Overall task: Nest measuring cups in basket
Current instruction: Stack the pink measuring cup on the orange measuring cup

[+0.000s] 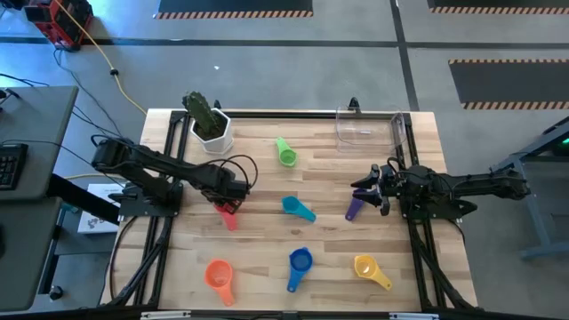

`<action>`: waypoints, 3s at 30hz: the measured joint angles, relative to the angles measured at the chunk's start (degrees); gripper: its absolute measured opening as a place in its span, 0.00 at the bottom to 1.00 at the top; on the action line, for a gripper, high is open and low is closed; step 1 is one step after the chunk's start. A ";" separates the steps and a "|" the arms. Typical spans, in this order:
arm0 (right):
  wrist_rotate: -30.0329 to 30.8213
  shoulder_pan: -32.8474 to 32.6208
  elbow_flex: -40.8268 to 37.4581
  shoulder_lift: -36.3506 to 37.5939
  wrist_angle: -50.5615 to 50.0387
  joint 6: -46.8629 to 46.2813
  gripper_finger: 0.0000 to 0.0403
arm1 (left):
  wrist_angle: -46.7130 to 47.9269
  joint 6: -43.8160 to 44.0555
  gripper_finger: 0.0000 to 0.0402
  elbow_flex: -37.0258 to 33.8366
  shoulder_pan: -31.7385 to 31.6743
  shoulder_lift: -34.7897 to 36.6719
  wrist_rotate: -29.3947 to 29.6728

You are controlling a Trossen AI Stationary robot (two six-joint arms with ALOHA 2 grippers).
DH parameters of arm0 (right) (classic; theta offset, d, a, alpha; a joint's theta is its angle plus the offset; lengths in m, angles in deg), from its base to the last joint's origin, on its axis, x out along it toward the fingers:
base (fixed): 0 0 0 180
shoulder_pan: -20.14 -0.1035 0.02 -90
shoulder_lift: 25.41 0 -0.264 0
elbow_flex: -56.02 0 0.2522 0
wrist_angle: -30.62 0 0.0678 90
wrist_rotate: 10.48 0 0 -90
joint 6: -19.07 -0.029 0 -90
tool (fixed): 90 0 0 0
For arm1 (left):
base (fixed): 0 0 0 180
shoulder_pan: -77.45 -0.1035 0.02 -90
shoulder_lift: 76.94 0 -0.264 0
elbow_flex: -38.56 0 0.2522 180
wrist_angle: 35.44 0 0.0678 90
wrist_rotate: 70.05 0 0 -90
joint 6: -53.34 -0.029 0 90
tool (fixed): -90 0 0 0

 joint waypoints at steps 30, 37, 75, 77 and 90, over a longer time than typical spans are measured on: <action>0.00 0.00 0.02 0.00 -1.29 0.00 0.48 | -2.48 3.20 0.00 -0.07 6.38 9.67 -10.74; 0.01 0.00 0.01 0.00 -1.39 0.00 0.48 | -2.73 17.54 0.00 0.13 15.48 16.54 -13.94; 0.01 0.01 0.01 0.00 -3.02 0.00 0.48 | -9.74 55.17 0.01 11.27 43.71 -0.92 -9.35; 0.01 0.01 0.01 0.00 -3.02 0.00 0.48 | -9.77 55.77 0.01 10.91 43.71 -0.91 -9.35; 0.02 0.00 0.02 0.00 -3.02 0.00 0.48 | -9.66 57.68 0.01 10.80 43.69 -0.91 -9.39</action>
